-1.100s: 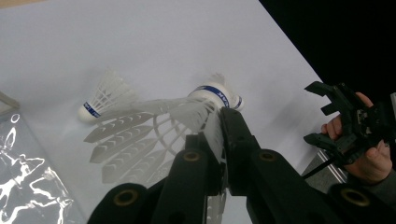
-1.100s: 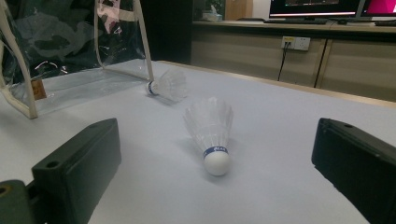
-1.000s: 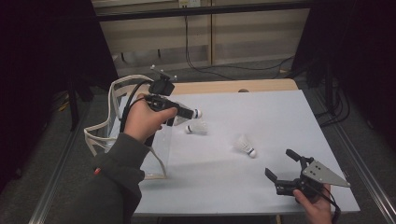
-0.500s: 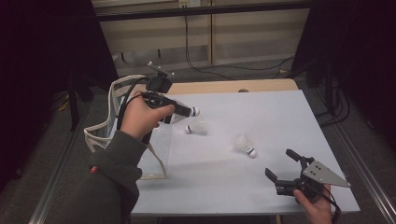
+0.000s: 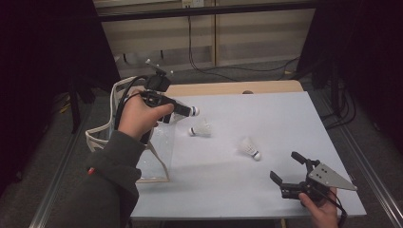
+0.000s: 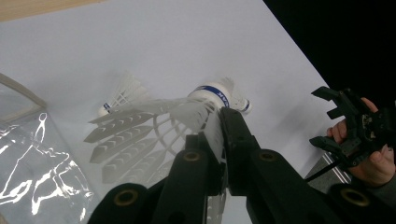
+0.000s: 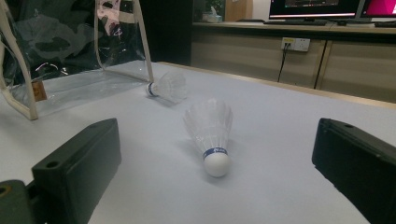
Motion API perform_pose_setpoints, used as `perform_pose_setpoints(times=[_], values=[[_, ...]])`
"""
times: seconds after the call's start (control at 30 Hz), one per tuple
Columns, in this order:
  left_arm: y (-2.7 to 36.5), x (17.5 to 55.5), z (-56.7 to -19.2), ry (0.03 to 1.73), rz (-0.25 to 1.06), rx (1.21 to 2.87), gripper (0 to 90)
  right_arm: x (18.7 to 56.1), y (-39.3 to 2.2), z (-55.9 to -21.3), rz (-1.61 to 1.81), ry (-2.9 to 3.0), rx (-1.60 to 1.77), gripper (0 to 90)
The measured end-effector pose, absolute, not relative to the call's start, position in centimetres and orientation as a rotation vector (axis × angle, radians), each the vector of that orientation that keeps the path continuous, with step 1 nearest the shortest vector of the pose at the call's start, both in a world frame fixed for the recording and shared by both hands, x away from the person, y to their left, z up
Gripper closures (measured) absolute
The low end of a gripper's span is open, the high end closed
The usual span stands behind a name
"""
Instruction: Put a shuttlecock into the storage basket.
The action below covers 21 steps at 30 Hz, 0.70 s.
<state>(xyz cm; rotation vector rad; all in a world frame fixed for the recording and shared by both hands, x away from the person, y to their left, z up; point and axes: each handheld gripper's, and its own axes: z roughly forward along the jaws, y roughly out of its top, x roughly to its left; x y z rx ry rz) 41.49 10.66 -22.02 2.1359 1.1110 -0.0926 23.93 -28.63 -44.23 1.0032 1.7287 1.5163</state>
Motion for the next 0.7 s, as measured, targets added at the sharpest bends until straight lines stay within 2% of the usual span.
perform_pose_setpoints(times=[0.7], values=[[11.27, 41.98, -21.46, 1.125, -0.088, 2.134, 88.0, 23.98, -28.69, -44.26, 1.523, 1.729, 1.004, 1.4]])
